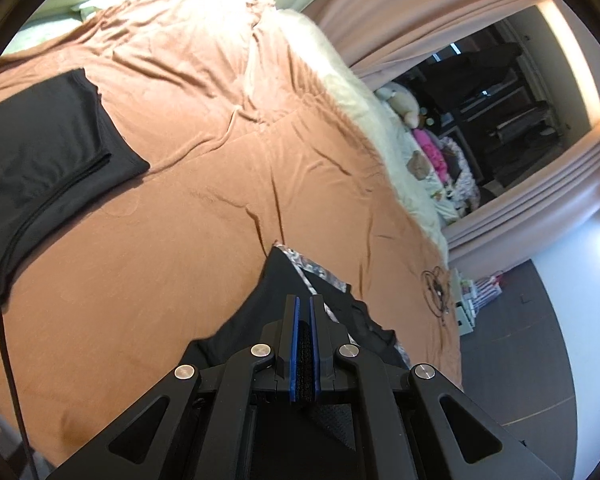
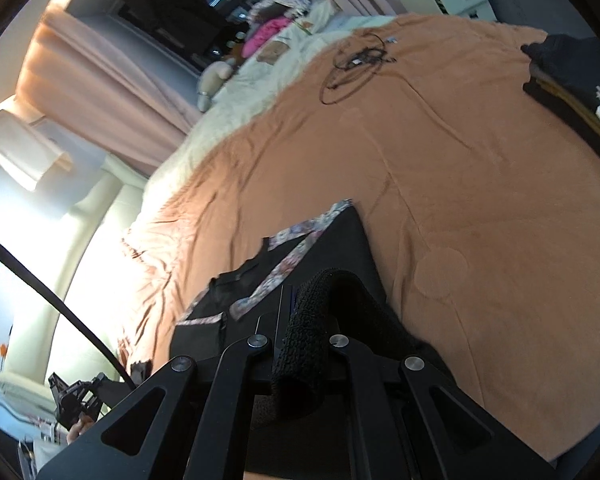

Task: Fold small clothes
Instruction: 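Lift the hem with both tools and fold it over toward the collar, then open both tools and release the folded hem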

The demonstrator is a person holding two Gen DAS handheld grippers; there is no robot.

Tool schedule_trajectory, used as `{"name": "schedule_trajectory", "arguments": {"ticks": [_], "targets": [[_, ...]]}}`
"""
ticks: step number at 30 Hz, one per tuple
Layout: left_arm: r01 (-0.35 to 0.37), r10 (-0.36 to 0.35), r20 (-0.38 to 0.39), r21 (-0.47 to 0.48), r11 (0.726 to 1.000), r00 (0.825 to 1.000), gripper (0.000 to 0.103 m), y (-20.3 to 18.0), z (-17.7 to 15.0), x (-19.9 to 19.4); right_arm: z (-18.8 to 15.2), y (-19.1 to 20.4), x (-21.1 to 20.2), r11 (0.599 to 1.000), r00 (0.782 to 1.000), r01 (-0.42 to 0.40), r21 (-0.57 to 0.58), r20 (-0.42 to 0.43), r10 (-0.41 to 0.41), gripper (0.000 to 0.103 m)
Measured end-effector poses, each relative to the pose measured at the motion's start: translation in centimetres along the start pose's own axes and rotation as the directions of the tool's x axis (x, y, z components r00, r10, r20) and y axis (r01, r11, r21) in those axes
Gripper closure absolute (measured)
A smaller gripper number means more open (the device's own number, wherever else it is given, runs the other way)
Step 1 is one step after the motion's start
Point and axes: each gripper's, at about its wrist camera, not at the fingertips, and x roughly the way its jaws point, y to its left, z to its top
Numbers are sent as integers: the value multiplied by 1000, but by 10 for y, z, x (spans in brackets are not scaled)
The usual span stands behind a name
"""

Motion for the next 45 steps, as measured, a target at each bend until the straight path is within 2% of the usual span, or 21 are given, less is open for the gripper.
{"name": "schedule_trajectory", "arguments": {"ticks": [9, 21, 23, 25, 26, 27, 29, 30, 31, 33, 36, 39, 45], "targets": [[-98, 97, -54, -17, 995, 994, 98, -3, 29, 73, 36, 4, 60, 993, 994, 98, 72, -56, -94, 103], [-228, 224, -131, -17, 974, 966, 98, 11, 49, 160, 68, 2, 121, 978, 973, 183, 98, -160, -166, 101], [-249, 244, -136, -18, 968, 960, 98, 16, 52, 174, 71, 5, 128, 977, 969, 195, 82, -172, -179, 92], [-267, 261, -155, -16, 964, 953, 97, 21, 52, 187, 74, 7, 132, 976, 965, 209, 54, -173, -198, 66], [-284, 278, -169, -10, 959, 945, 97, 23, 53, 193, 76, 9, 133, 975, 964, 216, 42, -166, -206, 39], [-303, 298, -184, 1, 953, 937, 97, 26, 53, 199, 79, 10, 132, 975, 965, 222, 28, -151, -215, 30], [-319, 316, -207, 21, 947, 926, 96, 28, 53, 203, 81, 13, 128, 974, 964, 227, 1, -141, -225, 30], [-323, 324, -219, 38, 946, 921, 88, 29, 53, 204, 82, 14, 127, 974, 963, 225, -17, -148, -225, 30], [-320, 325, -221, 56, 946, 920, 74, 27, 54, 202, 82, 17, 125, 973, 960, 226, -44, -158, -230, 30], [-314, 330, -207, 108, 943, 921, 60, 23, 55, 196, 81, 21, 126, 962, 949, 251, -108, -171, -267, 30], [-309, 349, -202, 204, 929, 915, 58, 14, 55, 186, 74, 33, 122, 939, 933, 270, -211, -185, -310, 30], [-285, 360, -232, 303, 909, 904, 58, 5, 48, 179, 68, 44, 120, 913, 916, 281, -296, -203, -347, 30], [-259, 420, -271, 475, 841, 866, 58, -9, 22, 166, 52, 58, 112, 853, 878, 285, -437, -238, -416, 30]]}}
